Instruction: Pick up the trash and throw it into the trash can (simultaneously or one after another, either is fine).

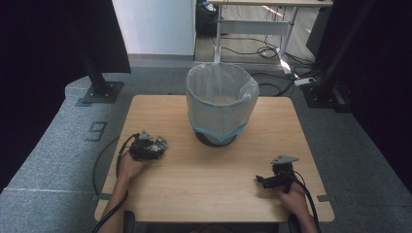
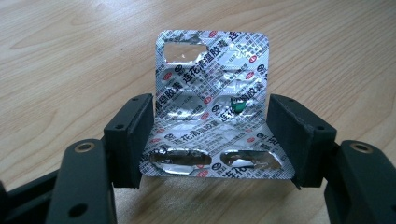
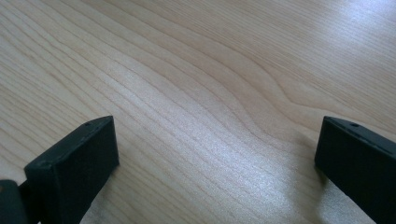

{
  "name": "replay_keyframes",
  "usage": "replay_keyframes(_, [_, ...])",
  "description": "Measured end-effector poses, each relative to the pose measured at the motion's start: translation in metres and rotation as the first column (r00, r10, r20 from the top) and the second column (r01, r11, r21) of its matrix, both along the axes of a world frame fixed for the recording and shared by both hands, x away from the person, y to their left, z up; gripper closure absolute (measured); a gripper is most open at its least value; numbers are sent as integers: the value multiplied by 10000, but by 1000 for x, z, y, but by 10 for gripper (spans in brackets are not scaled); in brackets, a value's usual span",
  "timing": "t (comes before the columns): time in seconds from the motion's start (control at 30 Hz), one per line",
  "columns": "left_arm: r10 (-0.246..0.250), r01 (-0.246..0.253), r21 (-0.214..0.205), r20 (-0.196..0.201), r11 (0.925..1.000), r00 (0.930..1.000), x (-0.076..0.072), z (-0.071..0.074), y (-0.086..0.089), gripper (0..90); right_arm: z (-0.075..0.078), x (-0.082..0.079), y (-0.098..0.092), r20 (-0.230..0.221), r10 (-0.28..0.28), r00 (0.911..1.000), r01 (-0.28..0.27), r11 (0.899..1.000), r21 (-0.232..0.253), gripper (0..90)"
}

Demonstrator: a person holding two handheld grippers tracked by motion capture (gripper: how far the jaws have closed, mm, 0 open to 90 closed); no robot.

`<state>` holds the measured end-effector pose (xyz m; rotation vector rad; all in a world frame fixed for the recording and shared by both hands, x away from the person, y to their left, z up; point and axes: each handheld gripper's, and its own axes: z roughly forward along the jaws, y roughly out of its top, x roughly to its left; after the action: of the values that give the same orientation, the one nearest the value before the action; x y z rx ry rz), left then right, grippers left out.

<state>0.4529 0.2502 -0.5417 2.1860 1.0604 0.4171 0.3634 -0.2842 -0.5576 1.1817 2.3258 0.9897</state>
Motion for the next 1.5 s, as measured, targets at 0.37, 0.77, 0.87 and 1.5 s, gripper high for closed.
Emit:
replay_keyframes(0.37, [402,-409,-332,-242,9986,9989,2,1,2,341,0,0,0,1,1,10000,-1,10000,0,0])
replay_keyframes(0.77, [569,-578,-475,-207,9972,9982,0,11,5,341,0,0,0,1,3,10000,-3,10000,-2,0])
replay_keyframes(0.87, [539,-547,-464,-177,9974,9984,-1,15,4,341,0,0,0,1,3,10000,-3,10000,-1,0])
replay_keyframes(1.5, [452,-454,-592,-50,9972,9990,-2,46,-1,341,0,0,0,-9,3,10000,-3,10000,-6,0])
